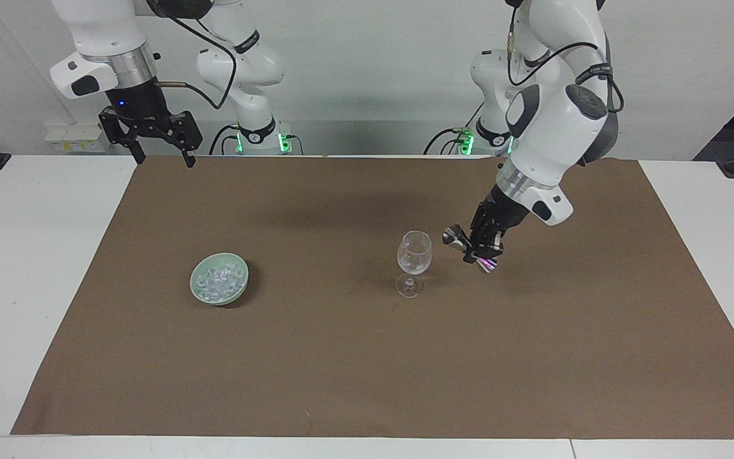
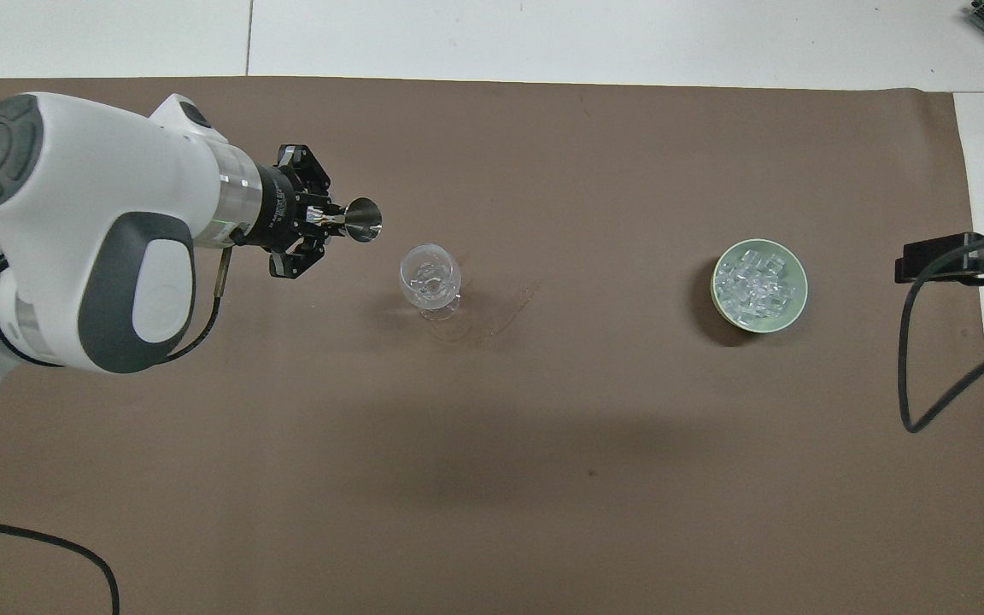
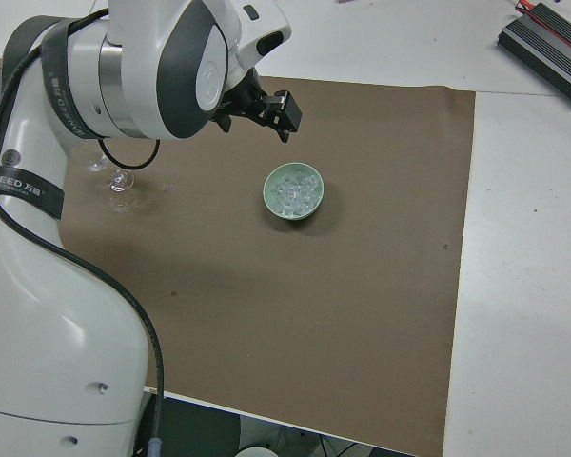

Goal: Pour wine and add ice with both arms

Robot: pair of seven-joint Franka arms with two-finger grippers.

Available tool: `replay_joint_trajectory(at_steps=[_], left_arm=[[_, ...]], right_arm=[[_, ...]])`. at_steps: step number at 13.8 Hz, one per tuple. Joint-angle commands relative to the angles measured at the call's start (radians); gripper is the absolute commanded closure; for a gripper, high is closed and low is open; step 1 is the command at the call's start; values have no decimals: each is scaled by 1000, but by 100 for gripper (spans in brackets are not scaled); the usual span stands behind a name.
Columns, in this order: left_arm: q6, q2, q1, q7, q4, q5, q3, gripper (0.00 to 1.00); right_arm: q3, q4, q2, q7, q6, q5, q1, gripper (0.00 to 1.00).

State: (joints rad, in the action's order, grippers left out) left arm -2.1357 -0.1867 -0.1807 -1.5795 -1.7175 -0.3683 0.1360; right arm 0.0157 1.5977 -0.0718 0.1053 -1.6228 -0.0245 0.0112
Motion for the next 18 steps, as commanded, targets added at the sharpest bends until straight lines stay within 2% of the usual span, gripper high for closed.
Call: replay_joint_trajectory(at_steps=[1, 4, 6, 13, 18], left_arm=[[45, 4, 88, 15, -14, -162, 10, 100], [42, 4, 187, 135, -83, -412, 10, 100], [42, 7, 223, 231, -128, -500, 11, 100], [43, 18, 371, 271, -267, -693, 11, 100], [23, 30, 428, 361, -364, -791, 8, 100]], right_arm=[[4, 10, -5, -24, -20, 25, 21, 0], [4, 16, -8, -33, -23, 23, 26, 0], [4, 16, -8, -35, -32, 23, 27, 0], [7, 83, -14, -47, -55, 25, 20, 0], [7, 227, -13, -52, -216, 25, 13, 0]])
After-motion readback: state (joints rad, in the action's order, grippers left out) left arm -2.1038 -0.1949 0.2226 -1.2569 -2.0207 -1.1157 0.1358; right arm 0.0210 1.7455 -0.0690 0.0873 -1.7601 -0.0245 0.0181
